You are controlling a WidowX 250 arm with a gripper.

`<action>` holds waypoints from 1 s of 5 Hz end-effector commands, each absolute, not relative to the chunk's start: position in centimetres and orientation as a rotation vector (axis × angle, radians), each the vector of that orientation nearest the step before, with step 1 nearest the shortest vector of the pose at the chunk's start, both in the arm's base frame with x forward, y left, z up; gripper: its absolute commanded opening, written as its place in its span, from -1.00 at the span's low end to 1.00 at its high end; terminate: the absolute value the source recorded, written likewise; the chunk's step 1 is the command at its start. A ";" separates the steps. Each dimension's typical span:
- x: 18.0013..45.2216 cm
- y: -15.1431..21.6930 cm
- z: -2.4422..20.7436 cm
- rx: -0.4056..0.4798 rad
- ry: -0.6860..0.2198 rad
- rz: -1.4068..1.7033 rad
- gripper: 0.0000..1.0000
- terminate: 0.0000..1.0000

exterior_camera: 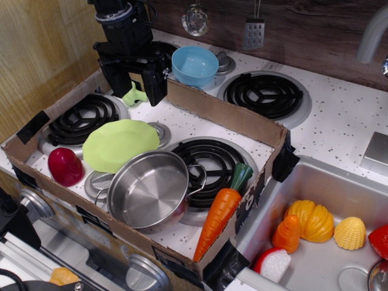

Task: Put carrot on plate

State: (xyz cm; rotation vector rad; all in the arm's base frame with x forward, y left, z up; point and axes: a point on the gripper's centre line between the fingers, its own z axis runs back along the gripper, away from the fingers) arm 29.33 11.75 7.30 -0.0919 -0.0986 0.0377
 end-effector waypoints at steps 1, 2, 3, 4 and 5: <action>29.3 11.8 7.3 -0.092 -0.099 0.038 1.00 -1.00; 29.1 10.3 8.2 -0.109 -0.178 0.037 1.00 -1.00; 29.1 7.5 9.4 -0.138 -0.154 0.063 1.00 -1.00; 29.4 4.7 11.7 -0.163 -0.266 0.047 1.00 -1.00; 29.1 2.5 12.1 -0.228 -0.298 0.050 1.00 -1.00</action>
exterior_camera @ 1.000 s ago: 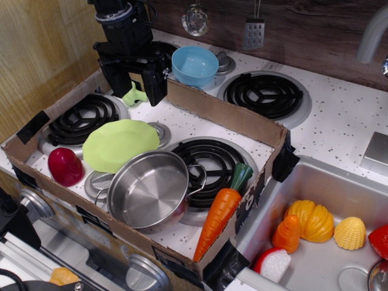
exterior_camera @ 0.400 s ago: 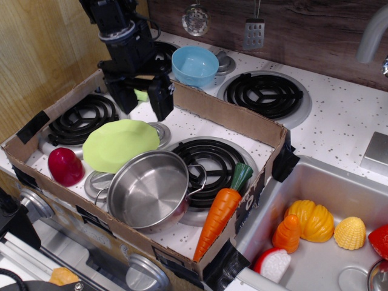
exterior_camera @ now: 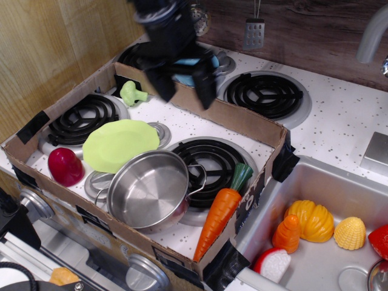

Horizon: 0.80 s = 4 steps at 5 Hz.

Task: Put carrot on plate

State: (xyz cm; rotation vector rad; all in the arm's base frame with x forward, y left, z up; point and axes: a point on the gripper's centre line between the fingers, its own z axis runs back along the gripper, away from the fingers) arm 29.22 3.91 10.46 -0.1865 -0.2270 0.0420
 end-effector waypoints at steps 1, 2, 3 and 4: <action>28.2 0.2 10.7 -0.278 -0.309 0.092 1.00 -1.00; 27.5 -0.3 8.8 -0.338 -0.290 0.099 1.00 -1.00; 27.3 -0.5 7.4 -0.379 -0.304 0.066 1.00 -1.00; 27.5 -0.9 6.5 -0.417 -0.299 0.054 1.00 -1.00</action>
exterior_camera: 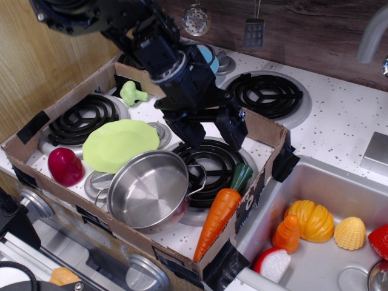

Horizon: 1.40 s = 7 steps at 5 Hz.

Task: Put carrot on plate

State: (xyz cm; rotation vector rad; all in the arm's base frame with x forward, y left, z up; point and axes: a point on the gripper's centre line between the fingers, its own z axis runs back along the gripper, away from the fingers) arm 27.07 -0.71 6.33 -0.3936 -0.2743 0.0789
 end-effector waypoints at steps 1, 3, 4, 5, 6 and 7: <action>27.4 -1.3 5.8 -0.443 -0.304 0.040 1.00 -1.00; 26.2 -2.8 4.3 -0.487 -0.295 0.082 1.00 -1.00; 25.6 -3.4 4.0 -0.498 -0.297 0.088 1.00 -1.00; 26.3 -3.6 4.0 -0.502 -0.312 0.051 -1.00 -1.00; 26.6 -3.5 5.2 -0.457 -0.340 0.017 -1.00 -1.00; 27.0 -3.5 6.8 -0.426 -0.378 0.019 -1.00 -1.00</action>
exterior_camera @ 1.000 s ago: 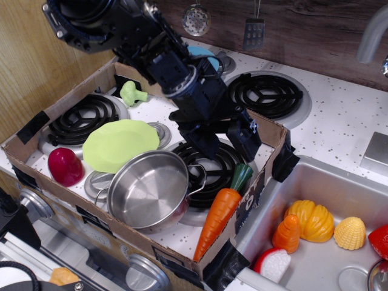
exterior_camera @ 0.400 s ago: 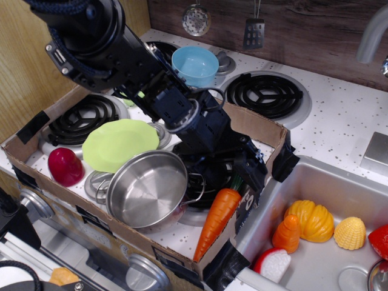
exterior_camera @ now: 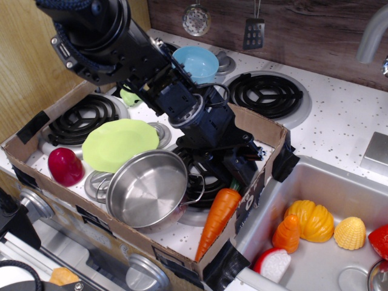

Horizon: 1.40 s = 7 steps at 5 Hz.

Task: Put carrot on plate

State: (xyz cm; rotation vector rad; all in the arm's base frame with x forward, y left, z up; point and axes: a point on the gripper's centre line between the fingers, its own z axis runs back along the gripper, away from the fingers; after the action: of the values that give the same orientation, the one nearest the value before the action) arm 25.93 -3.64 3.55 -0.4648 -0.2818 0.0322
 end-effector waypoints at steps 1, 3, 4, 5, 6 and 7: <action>27.2 -3.4 8.7 -0.443 -0.336 0.061 -1.00 -1.00; 26.6 -1.8 11.8 -0.513 -0.251 0.170 -1.00 -1.00; 26.8 1.0 12.9 -0.346 -0.208 0.094 -1.00 -1.00; 27.5 3.6 14.7 -0.169 -0.222 0.009 -1.00 -1.00; 28.3 5.4 15.9 -0.078 -0.199 -0.078 -1.00 -1.00; 29.2 6.3 15.2 -0.018 -0.219 -0.185 -1.00 -1.00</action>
State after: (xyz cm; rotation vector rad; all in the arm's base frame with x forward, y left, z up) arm 28.64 6.57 13.18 -0.0373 -0.1870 -0.1888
